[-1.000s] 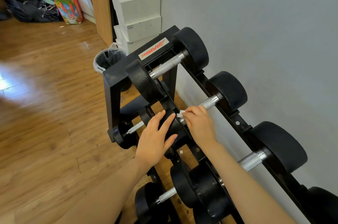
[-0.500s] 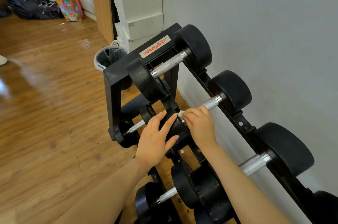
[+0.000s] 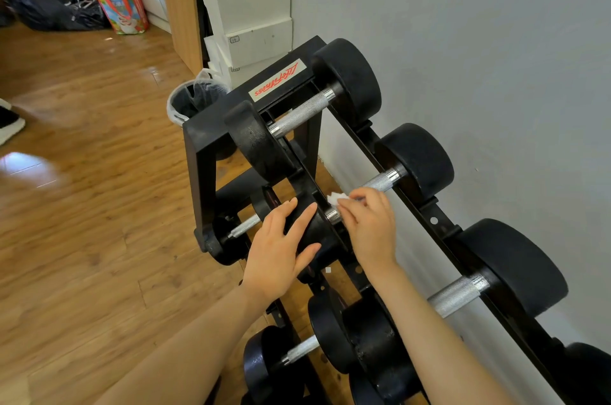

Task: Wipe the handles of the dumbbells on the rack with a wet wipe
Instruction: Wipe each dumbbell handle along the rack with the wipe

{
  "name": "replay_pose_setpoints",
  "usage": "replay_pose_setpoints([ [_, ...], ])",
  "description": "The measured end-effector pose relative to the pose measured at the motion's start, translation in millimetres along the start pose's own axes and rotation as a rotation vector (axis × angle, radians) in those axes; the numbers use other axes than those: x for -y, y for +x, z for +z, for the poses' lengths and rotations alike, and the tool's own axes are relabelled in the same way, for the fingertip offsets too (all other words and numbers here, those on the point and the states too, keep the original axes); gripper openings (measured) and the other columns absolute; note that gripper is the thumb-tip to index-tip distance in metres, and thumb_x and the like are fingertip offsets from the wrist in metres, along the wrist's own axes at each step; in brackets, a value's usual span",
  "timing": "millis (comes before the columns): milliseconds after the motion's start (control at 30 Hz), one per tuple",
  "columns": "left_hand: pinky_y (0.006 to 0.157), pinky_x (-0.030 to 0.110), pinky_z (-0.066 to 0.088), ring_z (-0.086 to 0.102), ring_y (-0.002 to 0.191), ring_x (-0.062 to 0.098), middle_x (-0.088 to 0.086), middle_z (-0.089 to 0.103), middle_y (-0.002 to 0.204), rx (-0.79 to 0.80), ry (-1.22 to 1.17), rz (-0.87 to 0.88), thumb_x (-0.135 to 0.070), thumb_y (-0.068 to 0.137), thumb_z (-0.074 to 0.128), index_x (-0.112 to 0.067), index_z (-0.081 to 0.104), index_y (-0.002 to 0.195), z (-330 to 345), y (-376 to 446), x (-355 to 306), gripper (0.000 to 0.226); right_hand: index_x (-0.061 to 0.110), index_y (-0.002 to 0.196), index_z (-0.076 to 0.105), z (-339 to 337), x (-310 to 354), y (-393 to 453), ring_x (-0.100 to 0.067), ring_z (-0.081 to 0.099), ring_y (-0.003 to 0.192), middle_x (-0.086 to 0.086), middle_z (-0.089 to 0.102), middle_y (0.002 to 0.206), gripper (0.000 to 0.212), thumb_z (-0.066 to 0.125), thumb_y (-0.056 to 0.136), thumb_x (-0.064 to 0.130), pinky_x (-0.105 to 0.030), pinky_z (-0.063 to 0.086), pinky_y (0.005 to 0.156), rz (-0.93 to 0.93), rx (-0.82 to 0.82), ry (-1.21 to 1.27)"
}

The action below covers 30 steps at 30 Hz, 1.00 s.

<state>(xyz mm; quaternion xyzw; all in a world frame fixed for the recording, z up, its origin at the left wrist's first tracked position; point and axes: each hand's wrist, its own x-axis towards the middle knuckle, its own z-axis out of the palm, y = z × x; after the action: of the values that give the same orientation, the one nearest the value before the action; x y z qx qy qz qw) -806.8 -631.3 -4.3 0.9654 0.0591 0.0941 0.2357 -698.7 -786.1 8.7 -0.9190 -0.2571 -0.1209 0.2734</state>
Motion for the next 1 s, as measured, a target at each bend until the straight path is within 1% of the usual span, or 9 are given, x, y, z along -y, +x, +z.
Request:
replay_pose_setpoints([
  [67, 0.102, 0.041, 0.042, 0.043, 0.132, 0.029, 0.011, 0.040, 0.146, 0.003, 0.002, -0.004, -0.047, 0.089, 0.052, -0.025, 0.035, 0.149, 0.0, 0.2, -0.3, 0.065, 0.007, 0.094, 0.072, 2.5, 0.8, -3.9, -0.019, 0.055, 0.087, -0.007, 0.061, 0.095, 0.014, 0.070, 0.083, 0.014, -0.024, 0.048, 0.068, 0.018, 0.004, 0.065],
  [200, 0.103, 0.039, 0.038, 0.043, 0.132, 0.029, 0.011, 0.040, 0.147, 0.009, 0.007, -0.008, -0.047, 0.090, 0.052, -0.026, 0.034, 0.149, -0.6, 0.4, -0.2, 0.066, 0.007, 0.100, 0.070, 6.1, 0.8, -12.5, -0.017, 0.057, 0.091, -0.007, 0.060, 0.100, 0.023, 0.059, 0.088, 0.022, -0.028, 0.054, 0.073, -0.062, 0.125, 0.138],
  [300, 0.102, 0.040, 0.041, 0.043, 0.131, 0.029, 0.011, 0.040, 0.145, 0.001, 0.010, -0.001, -0.047, 0.090, 0.053, -0.024, 0.036, 0.149, -0.6, 0.3, -0.5, 0.065, 0.008, 0.103, 0.071, 4.9, -6.7, -9.4, -0.010, 0.053, 0.093, -0.003, 0.059, 0.102, 0.019, 0.065, 0.088, 0.018, -0.024, 0.054, 0.076, 0.032, 0.051, 0.168],
  [367, 0.102, 0.038, 0.040, 0.040, 0.131, 0.028, 0.011, 0.040, 0.146, -0.001, 0.013, -0.002, -0.047, 0.090, 0.052, -0.025, 0.035, 0.149, 0.2, 0.4, 0.0, 0.065, 0.008, 0.104, 0.071, 6.0, -7.1, -9.4, -0.007, 0.051, 0.094, -0.003, 0.059, 0.103, 0.019, 0.068, 0.087, 0.015, -0.023, 0.054, 0.076, 0.112, 0.002, 0.205],
  [533, 0.102, 0.036, 0.034, 0.037, 0.132, 0.026, 0.011, 0.040, 0.146, -0.001, 0.022, -0.003, -0.047, 0.091, 0.052, -0.024, 0.036, 0.149, 1.3, 0.8, 0.4, 0.064, 0.008, 0.105, 0.071, 8.5, -6.1, -12.8, -0.011, 0.055, 0.095, -0.003, 0.059, 0.103, 0.020, 0.065, 0.088, 0.017, -0.023, 0.052, 0.078, 0.032, 0.044, 0.176],
  [667, 0.102, 0.036, 0.035, 0.036, 0.133, 0.026, 0.012, 0.040, 0.146, 0.001, 0.023, -0.007, -0.047, 0.091, 0.051, -0.025, 0.033, 0.149, 1.1, 0.8, 0.2, 0.065, 0.007, 0.103, 0.071, 4.3, -8.5, -10.0, -0.006, 0.051, 0.095, -0.004, 0.059, 0.104, 0.017, 0.067, 0.088, 0.014, -0.012, 0.047, 0.076, 0.124, -0.035, 0.210],
  [833, 0.102, 0.036, 0.035, 0.035, 0.134, 0.026, 0.011, 0.038, 0.146, 0.002, 0.014, -0.011, -0.048, 0.091, 0.049, -0.025, 0.033, 0.149, 1.4, 0.7, -0.4, 0.064, 0.008, 0.104, 0.071, 8.2, -7.0, -14.6, -0.011, 0.056, 0.092, -0.004, 0.060, 0.101, 0.019, 0.069, 0.086, 0.012, -0.019, 0.050, 0.076, 0.000, 0.062, 0.175],
  [933, 0.102, 0.035, 0.032, 0.034, 0.134, 0.026, 0.011, 0.038, 0.147, 0.001, 0.019, -0.014, -0.048, 0.092, 0.049, -0.025, 0.032, 0.149, 1.7, 0.7, 0.0, 0.064, 0.009, 0.105, 0.071, 7.1, -6.1, -13.2, -0.012, 0.057, 0.091, -0.003, 0.061, 0.102, 0.019, 0.069, 0.087, 0.014, -0.020, 0.052, 0.073, 0.080, 0.013, 0.177],
  [1000, 0.102, 0.035, 0.032, 0.034, 0.134, 0.026, 0.011, 0.038, 0.147, 0.001, 0.016, -0.010, -0.048, 0.091, 0.049, -0.025, 0.033, 0.149, 1.7, 0.9, -0.1, 0.064, 0.009, 0.105, 0.071, 8.4, -3.7, -14.9, -0.012, 0.059, 0.090, -0.003, 0.061, 0.101, 0.019, 0.069, 0.086, 0.013, -0.020, 0.053, 0.072, 0.078, 0.006, 0.177],
])
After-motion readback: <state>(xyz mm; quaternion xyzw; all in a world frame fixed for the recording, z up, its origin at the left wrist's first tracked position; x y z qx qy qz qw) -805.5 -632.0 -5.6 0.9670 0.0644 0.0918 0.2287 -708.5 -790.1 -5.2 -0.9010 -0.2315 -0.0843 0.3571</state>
